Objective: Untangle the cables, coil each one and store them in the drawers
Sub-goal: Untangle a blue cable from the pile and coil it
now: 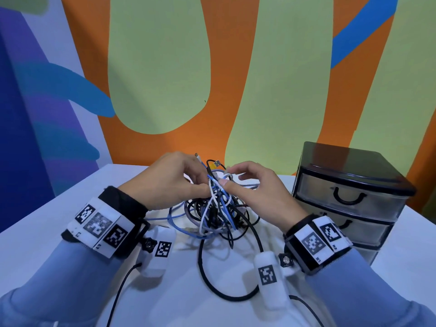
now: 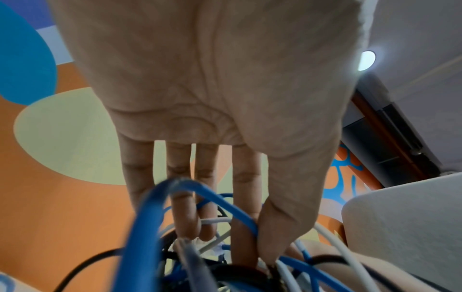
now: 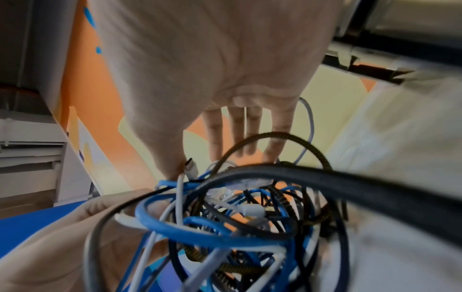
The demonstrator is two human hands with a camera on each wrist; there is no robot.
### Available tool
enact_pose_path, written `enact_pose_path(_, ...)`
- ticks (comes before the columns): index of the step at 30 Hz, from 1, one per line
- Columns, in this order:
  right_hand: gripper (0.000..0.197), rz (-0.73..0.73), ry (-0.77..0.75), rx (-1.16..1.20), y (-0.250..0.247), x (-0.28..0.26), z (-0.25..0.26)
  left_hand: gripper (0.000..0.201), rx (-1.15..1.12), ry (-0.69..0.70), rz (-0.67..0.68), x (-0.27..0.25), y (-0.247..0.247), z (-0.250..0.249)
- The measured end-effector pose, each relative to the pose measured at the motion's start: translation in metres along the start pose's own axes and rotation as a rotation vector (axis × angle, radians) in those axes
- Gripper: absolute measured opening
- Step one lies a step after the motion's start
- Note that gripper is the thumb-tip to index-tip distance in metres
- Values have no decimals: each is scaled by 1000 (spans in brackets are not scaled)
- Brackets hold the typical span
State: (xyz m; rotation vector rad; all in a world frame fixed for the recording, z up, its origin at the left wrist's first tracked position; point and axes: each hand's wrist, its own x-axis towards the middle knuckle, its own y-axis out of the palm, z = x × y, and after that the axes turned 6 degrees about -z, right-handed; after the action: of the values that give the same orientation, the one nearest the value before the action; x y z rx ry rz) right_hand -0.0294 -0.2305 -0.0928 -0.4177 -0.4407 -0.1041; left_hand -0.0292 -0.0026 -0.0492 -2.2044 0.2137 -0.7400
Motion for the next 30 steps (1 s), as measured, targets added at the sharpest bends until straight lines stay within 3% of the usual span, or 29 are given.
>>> enact_pose_path(2,10,-5,5,71,2,2,0,16,-6,-4,-3,0,-1,1)
enact_pose_path(7,34,-18,-28,-21,2,8,-16,11,-47,-1,-43,2,-1,3)
enact_pose_path(12,14,-96,-54,-41,2,9,-20,13,-45,4,-44,3,-3,6)
enact_pose_path(15,21,-163,-31,12,1,10,-20,10,12,23,-85,4,-5,10)
enact_pose_path(18,26,-133,52,183,4,8,-12,12,78,23,-117,5,-9,12)
enact_pose_path(22,24,-172,233,380,4,9,-5,9,-133,-30,-38,3,-18,10)
enact_pose_path(25,30,-254,308,379,2,8,-8,16,-377,-134,-90,4,-20,8)
enact_pose_path(27,34,-274,275,296,3,7,-9,16,-476,-179,-118,5,-16,4)
enact_pose_path(30,25,-300,85,47,3,1,3,17,-496,-193,-120,6,-10,2)
